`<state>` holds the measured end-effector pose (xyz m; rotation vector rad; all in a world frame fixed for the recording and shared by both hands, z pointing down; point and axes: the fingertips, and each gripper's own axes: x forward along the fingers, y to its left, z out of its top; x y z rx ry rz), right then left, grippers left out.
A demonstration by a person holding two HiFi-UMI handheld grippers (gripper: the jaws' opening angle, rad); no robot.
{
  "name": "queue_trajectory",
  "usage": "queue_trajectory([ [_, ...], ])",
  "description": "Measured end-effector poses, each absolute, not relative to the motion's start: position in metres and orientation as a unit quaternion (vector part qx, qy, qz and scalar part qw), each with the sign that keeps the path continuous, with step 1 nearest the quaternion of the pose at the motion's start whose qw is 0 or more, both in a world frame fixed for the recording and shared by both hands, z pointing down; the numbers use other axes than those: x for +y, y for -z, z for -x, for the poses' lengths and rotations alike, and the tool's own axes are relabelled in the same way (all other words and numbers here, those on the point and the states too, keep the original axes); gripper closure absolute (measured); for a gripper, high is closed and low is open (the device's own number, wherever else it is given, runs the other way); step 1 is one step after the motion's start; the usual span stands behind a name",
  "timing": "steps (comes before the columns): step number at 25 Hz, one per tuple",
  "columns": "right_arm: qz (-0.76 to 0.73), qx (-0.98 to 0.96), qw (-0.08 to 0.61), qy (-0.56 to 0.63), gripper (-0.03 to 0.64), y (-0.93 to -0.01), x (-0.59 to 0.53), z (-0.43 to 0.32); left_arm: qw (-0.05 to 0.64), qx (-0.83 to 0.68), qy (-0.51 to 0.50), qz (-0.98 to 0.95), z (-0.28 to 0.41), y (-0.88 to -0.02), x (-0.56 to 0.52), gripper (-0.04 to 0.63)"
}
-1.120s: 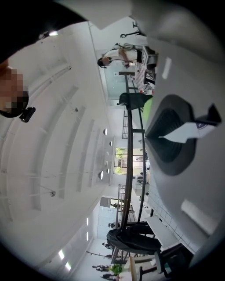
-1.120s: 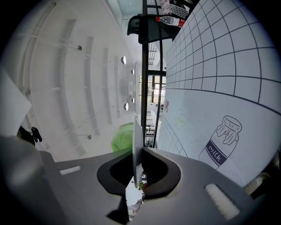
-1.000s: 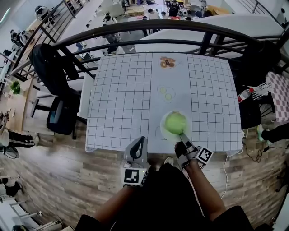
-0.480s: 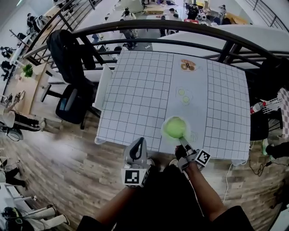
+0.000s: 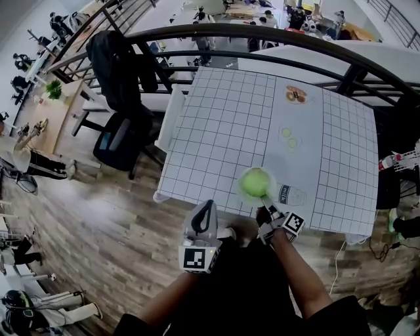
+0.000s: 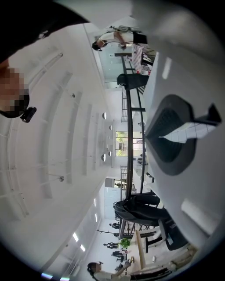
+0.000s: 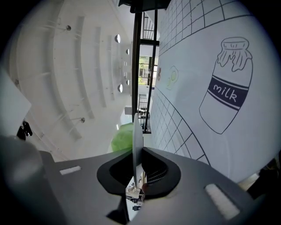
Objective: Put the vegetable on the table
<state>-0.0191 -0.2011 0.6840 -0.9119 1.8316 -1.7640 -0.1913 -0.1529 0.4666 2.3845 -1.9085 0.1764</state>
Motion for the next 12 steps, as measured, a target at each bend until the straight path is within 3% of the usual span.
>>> queue_trajectory([
  [12, 0.358, 0.647, 0.209, 0.64, 0.594, -0.724, -0.212, 0.065, 0.053, -0.619, -0.049, -0.782, 0.241, -0.471, -0.144, 0.589],
])
